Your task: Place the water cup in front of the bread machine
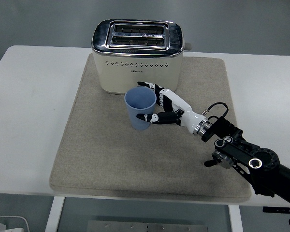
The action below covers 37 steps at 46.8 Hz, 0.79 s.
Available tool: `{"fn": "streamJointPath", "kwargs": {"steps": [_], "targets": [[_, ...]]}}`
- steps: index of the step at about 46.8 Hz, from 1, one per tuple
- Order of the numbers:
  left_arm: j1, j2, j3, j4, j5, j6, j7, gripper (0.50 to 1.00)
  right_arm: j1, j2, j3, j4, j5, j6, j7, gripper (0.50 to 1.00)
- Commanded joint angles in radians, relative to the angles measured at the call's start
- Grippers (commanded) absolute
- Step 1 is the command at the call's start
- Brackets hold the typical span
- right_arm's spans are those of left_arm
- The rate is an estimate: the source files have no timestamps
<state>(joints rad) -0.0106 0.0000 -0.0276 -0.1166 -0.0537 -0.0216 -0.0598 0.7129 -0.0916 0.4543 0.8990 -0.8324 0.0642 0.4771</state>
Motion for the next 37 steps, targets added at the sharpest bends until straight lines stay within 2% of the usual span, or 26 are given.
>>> {"fn": "streamJointPath", "kwargs": {"steps": [1, 24, 37], "targets": [[0.000, 0.000, 0.000, 0.000, 0.000, 0.000, 0.000, 1.000, 0.000, -0.002, 0.000, 0.000, -0.001, 0.008, 0.000, 0.924], [0.000, 0.000, 0.000, 0.000, 0.000, 0.000, 0.000, 1.000, 0.003, -0.040, 0.004, 0.000, -0.001, 0.011, 0.003, 0.926], [0.000, 0.000, 0.000, 0.000, 0.000, 0.002, 0.000, 1.000, 0.000, -0.053, 0.007, 0.001, -0.001, 0.045, 0.008, 0.924]]}}
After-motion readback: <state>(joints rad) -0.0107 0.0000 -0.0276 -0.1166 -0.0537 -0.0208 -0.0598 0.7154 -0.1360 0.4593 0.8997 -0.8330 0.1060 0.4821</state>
